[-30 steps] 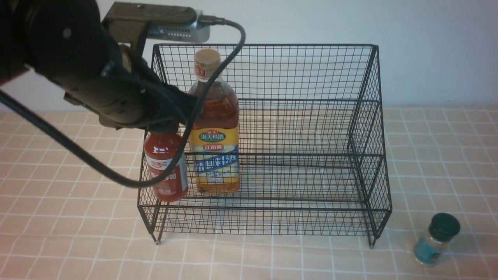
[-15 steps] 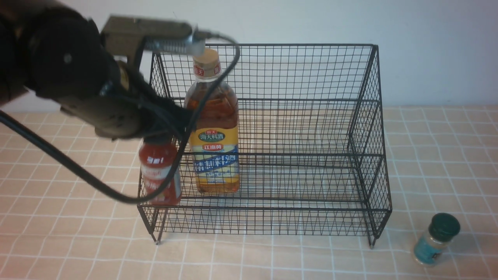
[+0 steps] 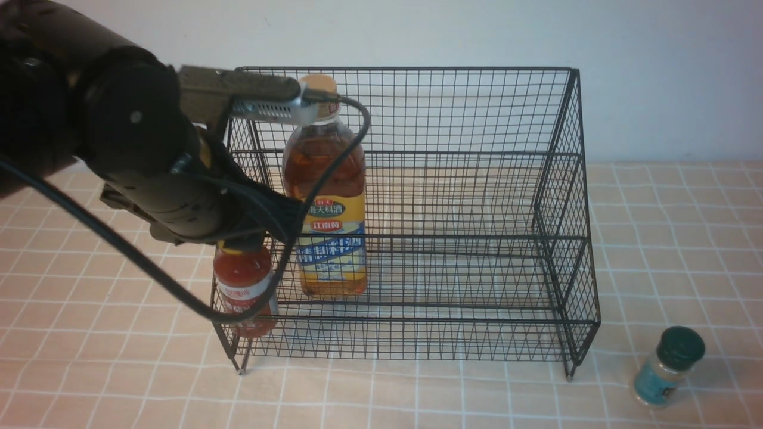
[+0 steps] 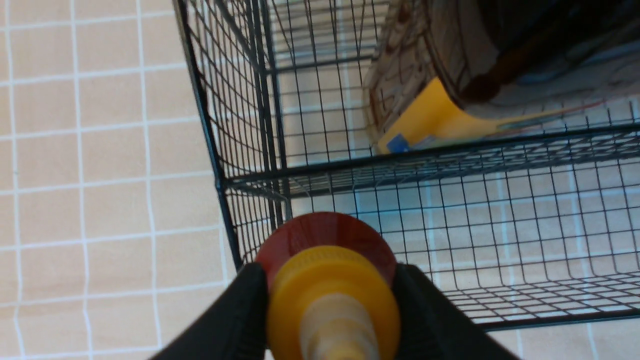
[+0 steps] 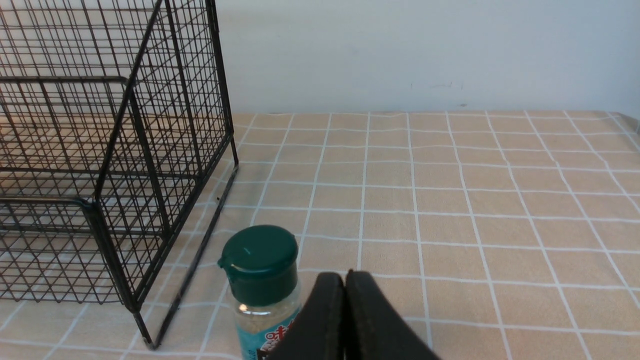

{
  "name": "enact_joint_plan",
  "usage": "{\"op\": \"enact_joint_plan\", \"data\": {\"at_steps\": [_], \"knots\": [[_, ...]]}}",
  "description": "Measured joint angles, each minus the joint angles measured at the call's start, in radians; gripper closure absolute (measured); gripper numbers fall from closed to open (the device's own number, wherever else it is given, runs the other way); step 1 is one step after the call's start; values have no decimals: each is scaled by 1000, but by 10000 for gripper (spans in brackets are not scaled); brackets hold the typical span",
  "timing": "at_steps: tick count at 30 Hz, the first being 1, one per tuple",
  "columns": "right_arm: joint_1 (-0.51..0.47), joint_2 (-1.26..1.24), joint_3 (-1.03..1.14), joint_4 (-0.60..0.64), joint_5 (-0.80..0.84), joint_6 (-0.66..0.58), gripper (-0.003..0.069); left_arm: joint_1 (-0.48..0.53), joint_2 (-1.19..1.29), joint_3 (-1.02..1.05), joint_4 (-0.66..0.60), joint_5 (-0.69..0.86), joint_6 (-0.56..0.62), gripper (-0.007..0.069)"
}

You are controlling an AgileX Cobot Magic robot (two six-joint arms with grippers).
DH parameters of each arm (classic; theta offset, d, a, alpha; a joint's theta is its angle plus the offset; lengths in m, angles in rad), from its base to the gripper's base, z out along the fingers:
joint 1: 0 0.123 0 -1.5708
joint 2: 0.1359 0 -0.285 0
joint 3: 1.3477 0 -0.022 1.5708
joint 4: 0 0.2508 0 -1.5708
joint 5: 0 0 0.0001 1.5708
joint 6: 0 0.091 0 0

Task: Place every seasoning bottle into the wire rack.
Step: Use the left arm to put the condiment bottle back on the shelf, then use the right arm to grab the condiment bottle closest to it

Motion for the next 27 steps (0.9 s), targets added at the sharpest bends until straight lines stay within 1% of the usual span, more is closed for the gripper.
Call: {"op": "enact_joint_plan", "data": {"at_steps": [7, 10, 11, 12, 13, 14, 17, 19, 27], "knots": [[0, 0, 0, 0, 0, 0, 670, 0, 36, 1, -17, 25, 0, 344], [0, 0, 0, 0, 0, 0, 670, 0, 38, 1, -19, 27, 0, 326], [0, 0, 0, 0, 0, 0, 670, 0, 38, 1, -21, 30, 0, 312], [0, 0, 0, 0, 0, 0, 670, 0, 38, 1, -21, 36, 0, 280], [0, 0, 0, 0, 0, 0, 670, 0, 38, 1, -21, 38, 0, 277], [0, 0, 0, 0, 0, 0, 670, 0, 38, 1, -21, 46, 0, 248], [0, 0, 0, 0, 0, 0, 670, 0, 38, 1, -21, 49, 0, 204], [0, 0, 0, 0, 0, 0, 670, 0, 38, -1, -21, 56, 0, 191], [0, 0, 0, 0, 0, 0, 670, 0, 13, -114, -21, 178, 0, 186]]}}
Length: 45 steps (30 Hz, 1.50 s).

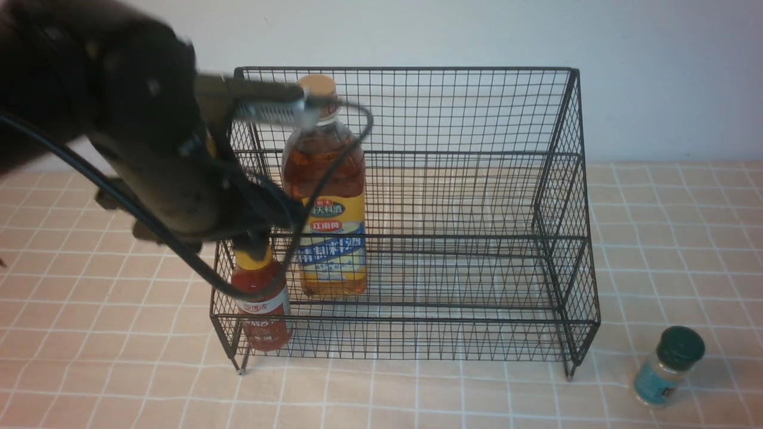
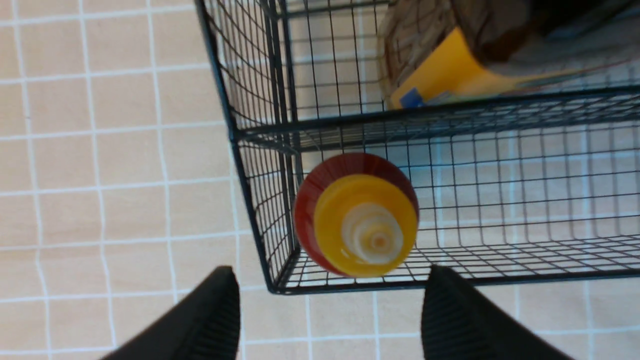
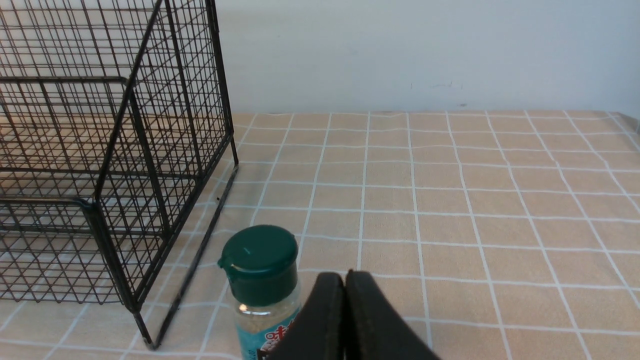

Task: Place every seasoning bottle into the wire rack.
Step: Use the right arm to grab the condiment bottle closest to it

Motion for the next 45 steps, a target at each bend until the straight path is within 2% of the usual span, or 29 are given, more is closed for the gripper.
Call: {"op": "enact_joint_plan", "data": {"at_steps": [3, 6, 10, 13, 15, 18, 21, 27, 32, 37, 40, 45], "knots": [[0, 0, 0, 0, 0, 0, 670, 0, -37, -56, 1, 58, 19, 216], [0, 0, 0, 0, 0, 0, 670, 0, -95, -69, 1, 82, 68, 311], [0, 0, 0, 0, 0, 0, 670, 0, -230, -59, 1, 87, 116, 543], [0, 0, 0, 0, 0, 0, 670, 0, -384, 6, -7, 61, 131, 614], [0, 0, 0, 0, 0, 0, 670, 0, -440, 50, -7, 26, 130, 624], [0, 0, 0, 0, 0, 0, 670, 0, -622, 216, -7, -128, 123, 631], [0, 0, 0, 0, 0, 0, 670, 0, -736, 344, -11, -219, 123, 631], [0, 0, 0, 0, 0, 0, 670, 0, -848, 464, -15, -217, 123, 631], [0, 0, 0, 0, 0, 0, 670, 0, -866, 475, -17, -150, 123, 631], [0, 0, 0, 0, 0, 0, 670, 0, -866, 475, -15, -148, 126, 631], [0, 0, 0, 0, 0, 0, 670, 0, -867, 484, -8, -182, 130, 631], [0, 0, 0, 0, 0, 0, 670, 3, -922, 591, 16, -346, 147, 631]]}}
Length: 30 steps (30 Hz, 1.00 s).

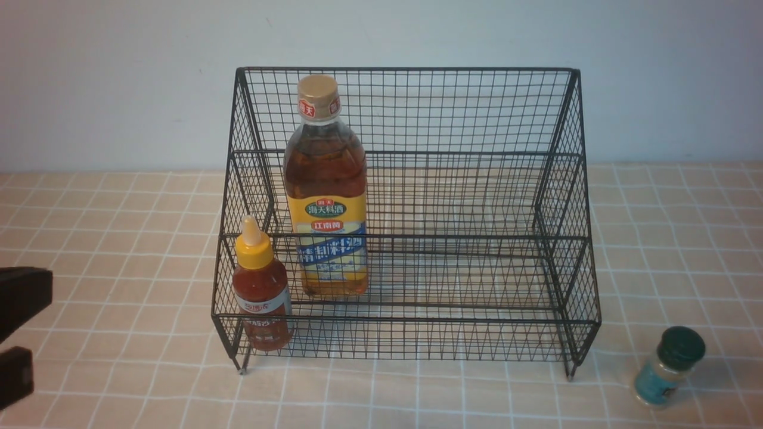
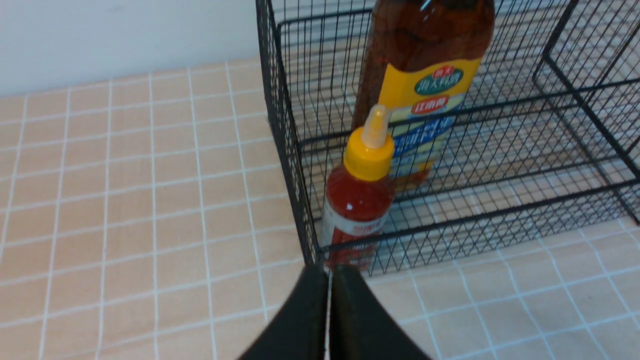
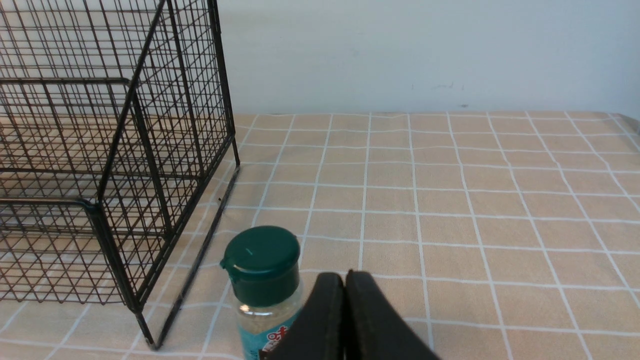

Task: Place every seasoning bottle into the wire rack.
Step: Use the right arm to grab the condiment bottle closest to it

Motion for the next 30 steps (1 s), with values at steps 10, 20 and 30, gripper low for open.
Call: {"op": "enact_joint_plan", "data": {"at_steps": [10, 20, 30], "knots": [[0, 0, 0, 0, 0, 0, 670, 226, -342, 600, -148, -597, 279, 631], [0, 0, 0, 0, 0, 0, 670, 435, -572, 791, -182, -593, 294, 631], [0, 0, 0, 0, 0, 0, 670, 443, -581, 791, -232, -437, 299, 631]]}}
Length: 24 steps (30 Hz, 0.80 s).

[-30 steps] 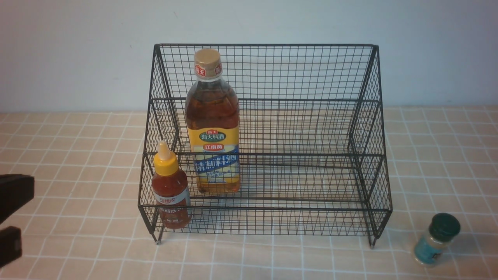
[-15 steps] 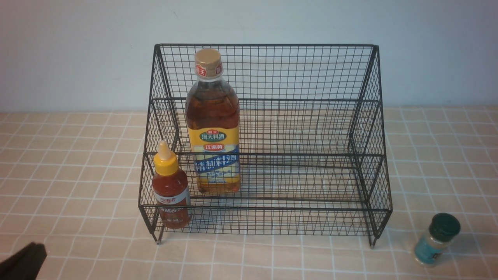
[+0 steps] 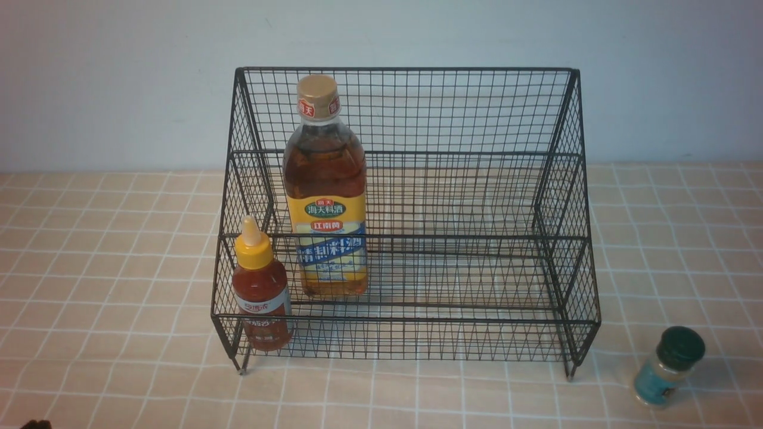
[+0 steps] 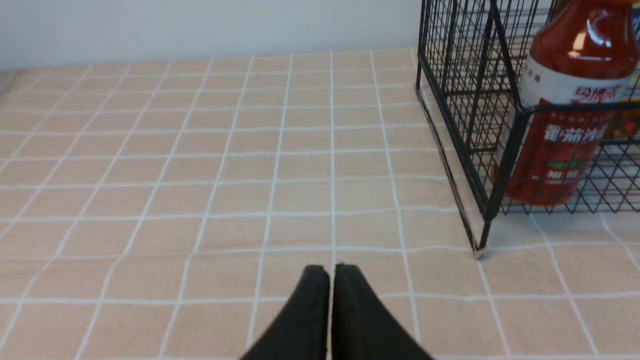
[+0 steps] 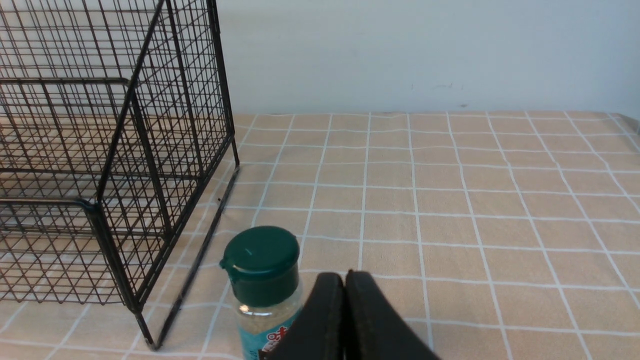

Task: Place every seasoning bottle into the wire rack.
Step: Use the right arm to grab the condiment bottle closest to it

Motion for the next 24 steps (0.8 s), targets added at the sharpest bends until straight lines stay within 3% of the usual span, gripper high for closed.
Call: {"op": "enact_joint_plan", "data": {"at_steps": [24], "knots": [[0, 0, 0, -1, 0, 0, 670, 0, 0, 0, -29, 2, 0, 631]]}}
